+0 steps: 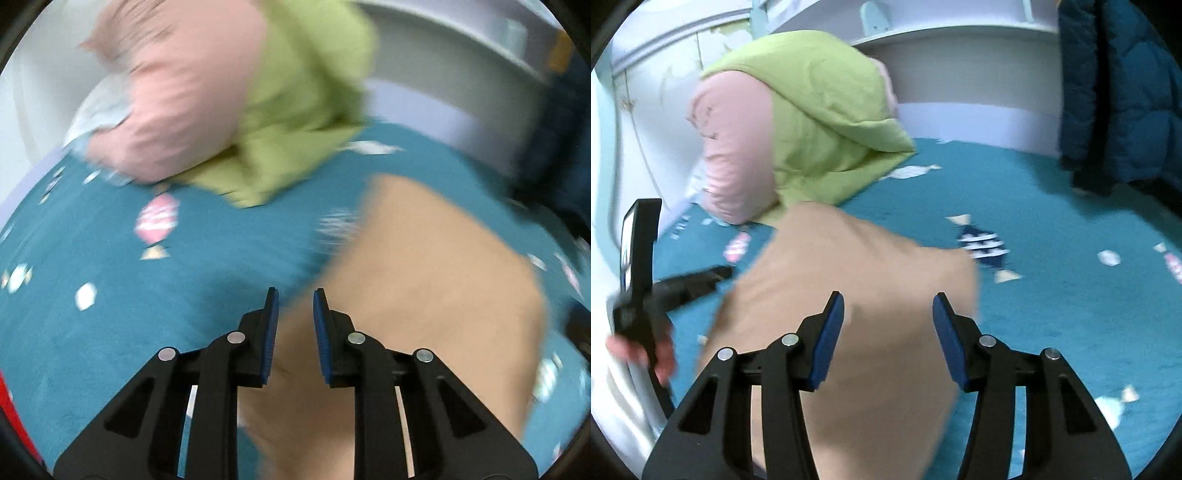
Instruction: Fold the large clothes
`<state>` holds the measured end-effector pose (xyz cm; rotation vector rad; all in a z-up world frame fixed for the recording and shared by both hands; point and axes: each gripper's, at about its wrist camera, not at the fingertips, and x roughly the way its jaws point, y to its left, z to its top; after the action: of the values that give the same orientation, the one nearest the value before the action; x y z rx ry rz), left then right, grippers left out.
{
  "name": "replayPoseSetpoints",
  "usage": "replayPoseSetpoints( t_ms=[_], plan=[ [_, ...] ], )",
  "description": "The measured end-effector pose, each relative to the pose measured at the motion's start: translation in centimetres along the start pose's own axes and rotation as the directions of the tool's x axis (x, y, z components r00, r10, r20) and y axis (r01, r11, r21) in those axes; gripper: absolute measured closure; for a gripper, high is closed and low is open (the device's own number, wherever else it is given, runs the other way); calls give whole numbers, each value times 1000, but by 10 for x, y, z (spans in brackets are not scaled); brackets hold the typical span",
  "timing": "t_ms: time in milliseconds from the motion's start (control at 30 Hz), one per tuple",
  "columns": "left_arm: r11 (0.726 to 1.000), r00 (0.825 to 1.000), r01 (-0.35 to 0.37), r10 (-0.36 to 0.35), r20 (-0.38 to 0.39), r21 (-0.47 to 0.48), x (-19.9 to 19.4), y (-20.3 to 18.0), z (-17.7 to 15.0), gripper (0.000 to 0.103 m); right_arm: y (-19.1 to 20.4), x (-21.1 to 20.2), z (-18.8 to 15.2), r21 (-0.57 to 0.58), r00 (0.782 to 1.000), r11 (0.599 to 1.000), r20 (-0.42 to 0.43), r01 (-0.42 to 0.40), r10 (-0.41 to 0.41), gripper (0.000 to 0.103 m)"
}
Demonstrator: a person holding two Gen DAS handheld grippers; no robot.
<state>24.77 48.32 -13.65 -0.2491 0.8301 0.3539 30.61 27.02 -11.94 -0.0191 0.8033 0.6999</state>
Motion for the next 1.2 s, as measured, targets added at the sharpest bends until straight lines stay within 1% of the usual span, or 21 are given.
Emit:
replayPoseSetpoints(
  t_ms=[67,100,200,267,300,333,367,400,467,500,567,633,733,800,867,900,967,1067,1100,1133,1200],
  plan=[
    [993,993,113,-113,-23,31,-7,-27,-11,83,6,13,-6,9,999,1000,-40,-12,13,55],
    [992,992,120,-118,-33,46,-4,-36,-15,84,6,21,-13,14,997,1000,-78,-10,11,55],
    [994,998,51,-46,-51,100,17,-46,-36,84,6,24,-40,-71,994,997,-108,14,-21,57],
    [998,996,53,-50,-72,32,19,-31,-40,84,1,8,-63,-151,994,988,-97,31,-46,58],
    [999,995,48,-50,-81,-22,17,-19,-41,84,-7,1,-74,-136,994,990,-106,24,-38,57],
    [1000,997,3,-6,-81,-31,15,-9,-42,84,-17,-4,-82,-106,992,994,-124,16,-30,57],
    [995,992,-97,97,-77,8,19,-3,-44,84,-25,-5,-89,-87,988,996,-145,33,-45,57],
    [984,981,-174,177,-86,37,24,3,-47,78,-38,-6,-100,-63,980,995,-178,80,-90,57],
    [974,964,-224,222,-146,1,29,24,-49,78,-53,-8,-111,-36,968,993,-221,114,-119,58],
    [969,958,-240,226,-176,-60,24,37,-49,79,-58,-13,-115,-22,969,993,-218,114,-116,59],
    [971,967,-226,214,-137,-82,4,40,-49,79,-60,-29,-114,11,977,992,-176,124,-120,58],
    [963,960,-266,263,-94,-32,-14,32,-50,79,-52,-43,-103,53,989,994,-123,91,-84,58],
    [986,985,-168,167,-35,-13,-39,6,-55,79,-24,-50,-82,28,997,1000,-73,-3,5,57],
    [992,992,-125,125,-12,-1,-49,-13,-61,79,-2,-47,-73,-2,997,999,-70,-38,38,57],
    [998,998,-64,63,-28,-13,-47,-23,-70,79,20,-37,-68,-44,997,998,-65,-53,50,57],
    [998,997,-62,61,-55,-12,-36,-27,-76,79,26,-30,-68,-55,996,997,-78,-56,52,57],
    [993,991,-113,114,-70,22,-18,-33,-86,79,33,-7,-79,-45,985,997,-163,-69,61,57],
    [978,976,-199,203,-81,55,14,-19,-91,53,29,5,-113,-105,972,992,-233,-64,38,60],
    [981,979,-185,189,-82,48,13,-12,-92,40,32,1,-121,-128,973,990,-230,-57,26,60],
    [986,982,-163,165,-88,33,13,-4,-91,35,28,-2,-129,-130,973,990,-232,-50,19,60],
    [994,987,-108,105,-119,-25,16,16,-89,31,14,0,-130,-33,964,997,-257,-75,64,56]
  ],
)
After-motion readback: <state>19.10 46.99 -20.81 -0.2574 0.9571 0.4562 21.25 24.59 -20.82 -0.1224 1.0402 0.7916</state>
